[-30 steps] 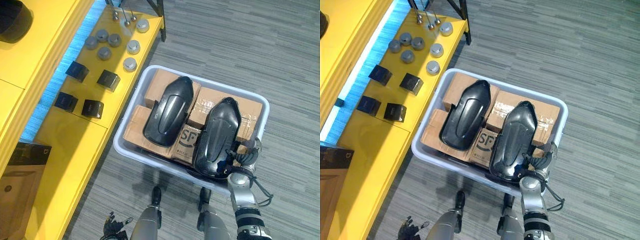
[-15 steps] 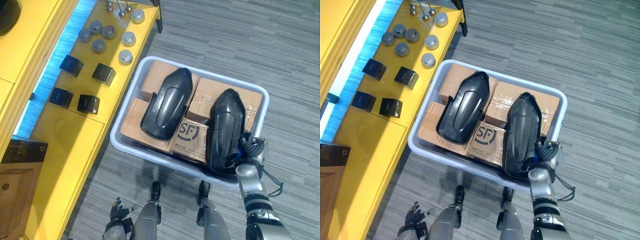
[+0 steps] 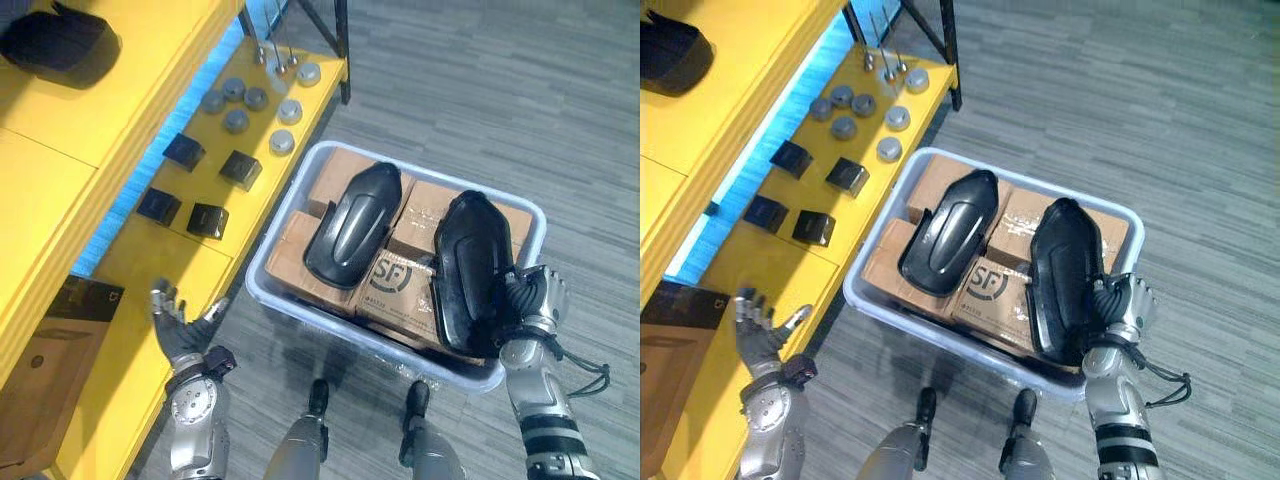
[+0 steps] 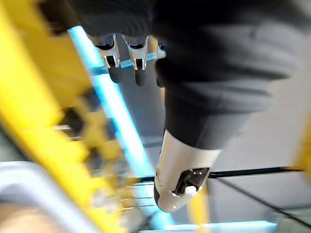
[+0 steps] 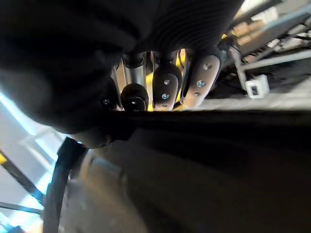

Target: Walk over and take plastic housings, then place them on the shelf

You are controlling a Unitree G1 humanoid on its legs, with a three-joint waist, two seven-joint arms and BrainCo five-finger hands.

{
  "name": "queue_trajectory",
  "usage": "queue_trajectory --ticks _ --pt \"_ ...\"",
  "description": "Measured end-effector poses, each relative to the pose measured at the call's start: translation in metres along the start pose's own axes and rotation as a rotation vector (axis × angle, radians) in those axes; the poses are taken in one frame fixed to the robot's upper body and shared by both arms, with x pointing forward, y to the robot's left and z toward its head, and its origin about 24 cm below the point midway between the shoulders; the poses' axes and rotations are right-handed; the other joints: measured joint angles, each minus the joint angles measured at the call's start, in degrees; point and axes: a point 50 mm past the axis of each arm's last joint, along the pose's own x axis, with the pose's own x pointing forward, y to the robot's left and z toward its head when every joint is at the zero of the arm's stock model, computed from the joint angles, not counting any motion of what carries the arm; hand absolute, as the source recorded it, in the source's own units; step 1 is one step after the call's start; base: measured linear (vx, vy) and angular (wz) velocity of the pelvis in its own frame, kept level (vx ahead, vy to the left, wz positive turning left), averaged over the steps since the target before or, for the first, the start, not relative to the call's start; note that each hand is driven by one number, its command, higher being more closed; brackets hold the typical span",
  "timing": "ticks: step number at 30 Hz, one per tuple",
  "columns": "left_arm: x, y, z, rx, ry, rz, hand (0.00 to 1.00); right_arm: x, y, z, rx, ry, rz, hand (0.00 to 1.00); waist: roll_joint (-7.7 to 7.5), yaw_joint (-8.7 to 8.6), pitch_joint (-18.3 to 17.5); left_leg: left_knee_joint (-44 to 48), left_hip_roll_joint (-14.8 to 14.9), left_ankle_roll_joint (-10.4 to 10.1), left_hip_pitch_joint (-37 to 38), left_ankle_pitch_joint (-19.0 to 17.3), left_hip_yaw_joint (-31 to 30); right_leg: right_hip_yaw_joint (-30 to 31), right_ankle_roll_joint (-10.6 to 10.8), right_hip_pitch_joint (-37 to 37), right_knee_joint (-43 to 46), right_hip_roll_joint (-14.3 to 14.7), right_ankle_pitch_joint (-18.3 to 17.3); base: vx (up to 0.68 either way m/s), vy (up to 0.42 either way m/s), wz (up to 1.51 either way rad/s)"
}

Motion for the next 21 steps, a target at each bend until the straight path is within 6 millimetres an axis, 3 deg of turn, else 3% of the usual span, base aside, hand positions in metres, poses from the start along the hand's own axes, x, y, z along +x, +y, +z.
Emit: queue_trajectory --ticks 2,6,9,12,17,21 --pt "-0.004 -0.015 0.017 0.001 -0.086 -0.052 0.0 -0.003 0.001 0.002 -0.006 -0.013 0.005 1.0 -0.73 -0.09 -2.4 -1.5 0.0 0.2 1.4 0.4 0.1 -0.1 0.0 1.1 -0.7 0.0 0.0 0.02 -0.002 0.0" --pt "-0.02 -0.048 0.016 -0.083 -0.05 -0.237 0.0 -0.007 0.011 0.015 0.007 -0.069 0.051 1.0 -2.26 -1.04 -7.2 -4.8 0.1 0.1 3.5 1.5 0.2 -0.2 0.1 2.9 -3.3 0.1 0.7 0.06 0.006 0.0" --pt "-0.031 -0.089 -0.001 -0.215 0.087 -0.465 0.0 -0.005 0.02 0.045 0.04 -0.171 0.083 1.0 -3.03 -1.56 -10.4 -6.4 0.7 0.1 5.3 1.9 1.6 0.4 0.0 5.6 -8.4 0.9 3.2 0.07 0.011 -0.19" --pt "-0.038 -0.115 -0.022 -0.312 0.25 -0.574 0.0 -0.005 0.021 0.08 0.104 -0.281 0.085 1.0 -3.54 -2.18 -11.8 -8.1 0.8 0.0 7.3 2.5 3.4 1.7 -0.1 7.5 -11.8 1.3 5.0 0.05 0.015 -0.25" --pt "-0.044 -0.128 -0.051 -0.294 0.415 -0.614 0.0 -0.023 0.02 0.124 0.231 -0.416 0.084 1.0 -5.07 -3.57 -14.5 -9.9 1.9 -0.4 9.1 2.9 5.3 3.4 -0.8 7.9 -13.1 2.5 5.7 0.02 -0.003 -0.22" --pt "-0.049 -0.133 -0.057 -0.3 0.465 -0.624 0.0 -0.041 0.024 0.144 0.294 -0.486 0.12 1.0 -6.11 -4.18 -15.8 -10.3 2.6 -0.7 9.9 3.1 6.5 4.6 -1.3 8.1 -13.6 3.4 6.2 -0.01 -0.018 -0.18"
